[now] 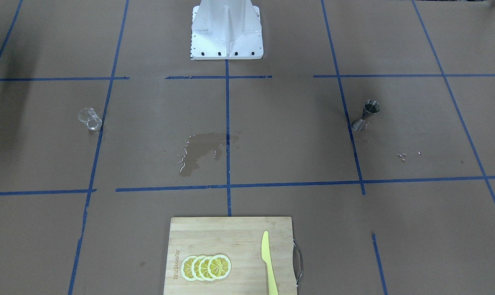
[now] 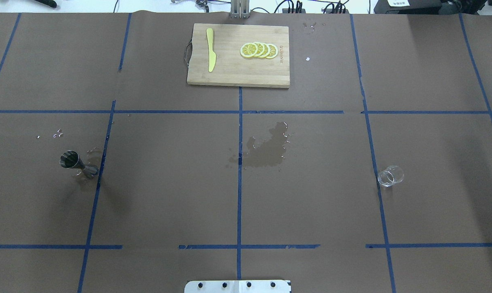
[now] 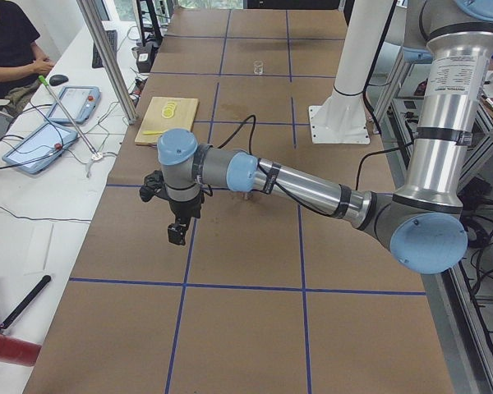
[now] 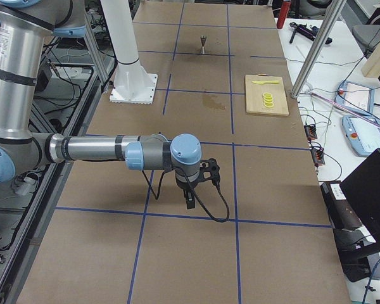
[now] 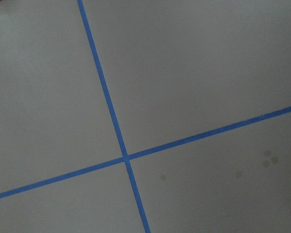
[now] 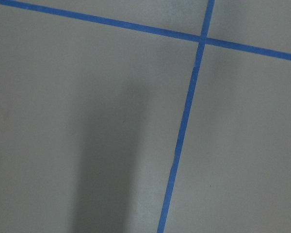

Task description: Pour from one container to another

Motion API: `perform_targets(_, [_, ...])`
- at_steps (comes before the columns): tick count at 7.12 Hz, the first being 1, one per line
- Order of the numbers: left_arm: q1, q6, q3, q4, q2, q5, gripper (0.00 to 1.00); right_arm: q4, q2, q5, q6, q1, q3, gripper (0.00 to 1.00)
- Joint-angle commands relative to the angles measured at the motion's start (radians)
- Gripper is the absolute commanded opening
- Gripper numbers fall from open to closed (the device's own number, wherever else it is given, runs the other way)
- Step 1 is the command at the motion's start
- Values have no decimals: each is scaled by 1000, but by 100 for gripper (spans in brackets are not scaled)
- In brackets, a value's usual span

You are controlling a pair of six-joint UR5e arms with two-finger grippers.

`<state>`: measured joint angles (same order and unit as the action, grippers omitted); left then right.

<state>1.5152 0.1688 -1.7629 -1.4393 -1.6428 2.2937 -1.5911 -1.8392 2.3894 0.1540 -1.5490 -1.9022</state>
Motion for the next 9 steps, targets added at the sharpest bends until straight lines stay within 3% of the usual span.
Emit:
perform_targets(1, [-7, 6, -6, 0, 40, 7, 100, -1, -15, -6, 1, -5, -14, 100])
perform_targets(4, [-6, 5, -7, -3, 75, 128, 100, 2, -5, -65, -14, -2, 15, 100])
perform_targets(7, [3, -2, 31, -15, 89, 121, 100, 49, 1, -56, -27, 1, 28, 100])
perform_targets(9, [-1, 3, 80, -72, 75, 112, 100, 45, 20, 6, -57, 4, 23, 100])
